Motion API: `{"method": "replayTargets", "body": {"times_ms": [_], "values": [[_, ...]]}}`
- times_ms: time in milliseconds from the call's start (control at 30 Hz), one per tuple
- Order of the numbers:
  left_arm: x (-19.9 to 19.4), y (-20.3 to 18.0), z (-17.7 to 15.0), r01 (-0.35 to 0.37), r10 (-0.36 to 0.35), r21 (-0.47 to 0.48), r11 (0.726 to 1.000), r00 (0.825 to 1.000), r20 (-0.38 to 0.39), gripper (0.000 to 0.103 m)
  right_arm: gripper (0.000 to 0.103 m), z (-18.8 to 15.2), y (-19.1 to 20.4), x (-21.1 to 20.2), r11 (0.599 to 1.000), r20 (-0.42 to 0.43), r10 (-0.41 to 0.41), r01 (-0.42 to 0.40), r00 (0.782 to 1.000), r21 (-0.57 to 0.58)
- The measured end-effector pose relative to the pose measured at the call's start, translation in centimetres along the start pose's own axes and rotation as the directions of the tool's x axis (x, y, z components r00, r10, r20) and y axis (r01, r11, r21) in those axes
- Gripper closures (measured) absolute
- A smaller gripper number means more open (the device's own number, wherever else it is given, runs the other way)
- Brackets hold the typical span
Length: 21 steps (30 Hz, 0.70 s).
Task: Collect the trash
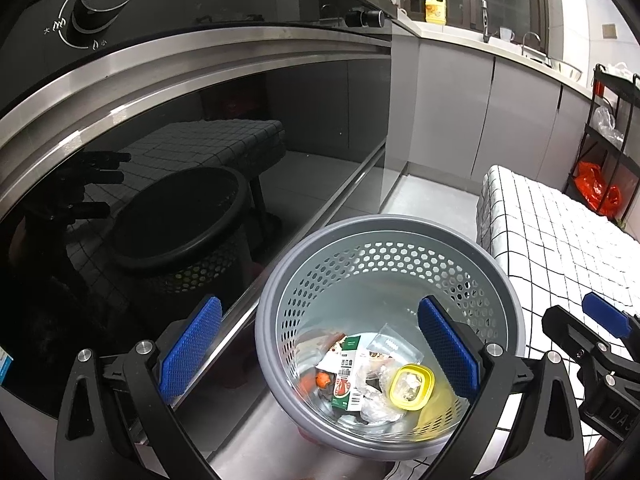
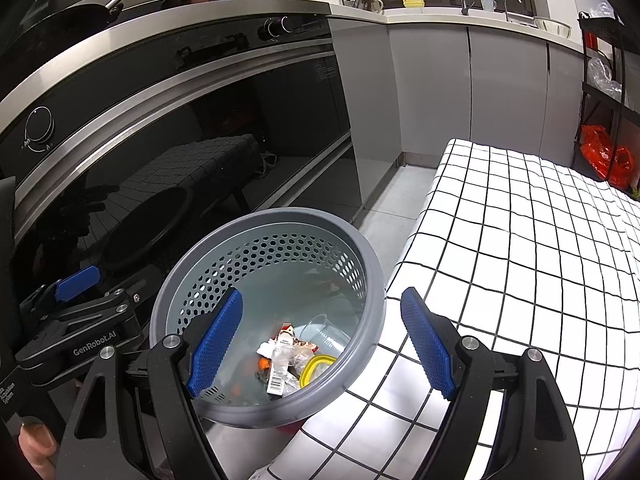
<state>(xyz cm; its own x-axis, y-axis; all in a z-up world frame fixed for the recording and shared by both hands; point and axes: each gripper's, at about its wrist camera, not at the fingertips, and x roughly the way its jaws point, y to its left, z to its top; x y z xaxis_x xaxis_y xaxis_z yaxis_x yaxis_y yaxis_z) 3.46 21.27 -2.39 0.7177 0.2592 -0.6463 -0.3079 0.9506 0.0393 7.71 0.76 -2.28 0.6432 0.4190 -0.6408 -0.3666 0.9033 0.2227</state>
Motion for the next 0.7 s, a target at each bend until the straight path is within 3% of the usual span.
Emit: {"method": "replayTargets", "body": {"times_ms": [700], "values": [[0.06, 0.07, 0.13, -0.005, 0.005, 0.006, 1.0, 1.0, -0.002, 0.006, 0.025, -0.17, -0.1, 0.18, 1.0, -0.004, 0.004, -0.004, 1.0, 0.003]]}}
